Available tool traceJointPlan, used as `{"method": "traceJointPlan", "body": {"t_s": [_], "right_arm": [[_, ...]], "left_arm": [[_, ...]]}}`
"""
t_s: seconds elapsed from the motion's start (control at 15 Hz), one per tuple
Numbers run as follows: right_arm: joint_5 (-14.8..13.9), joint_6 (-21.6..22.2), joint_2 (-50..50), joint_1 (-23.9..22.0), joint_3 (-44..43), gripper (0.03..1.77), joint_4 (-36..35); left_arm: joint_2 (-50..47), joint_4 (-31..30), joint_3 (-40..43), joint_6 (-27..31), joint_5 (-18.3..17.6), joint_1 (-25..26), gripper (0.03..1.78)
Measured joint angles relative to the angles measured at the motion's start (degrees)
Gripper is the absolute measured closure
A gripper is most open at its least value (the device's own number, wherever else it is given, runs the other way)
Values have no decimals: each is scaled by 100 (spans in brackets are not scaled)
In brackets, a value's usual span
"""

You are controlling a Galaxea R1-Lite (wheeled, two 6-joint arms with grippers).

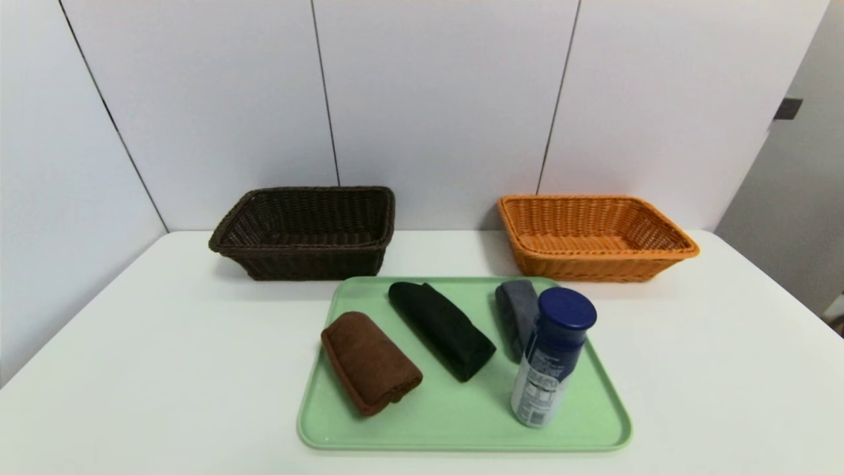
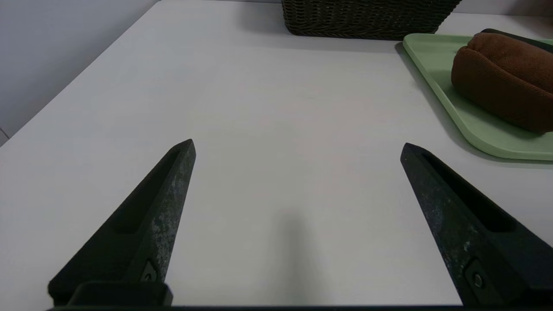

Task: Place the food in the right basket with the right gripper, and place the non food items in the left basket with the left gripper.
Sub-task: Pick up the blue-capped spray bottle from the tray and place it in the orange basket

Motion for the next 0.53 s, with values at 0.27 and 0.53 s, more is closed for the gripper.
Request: {"method": "traceJointPlan", "body": {"t_s": [0.27,0.53], "right_arm": [[9,-24,0,0,-2,10,15],[46,-66,0,-2,-118,10,110]], "left_arm": [[0,0,0,-13,2,-2,12],[0,-2,0,6,11,0,12]]}}
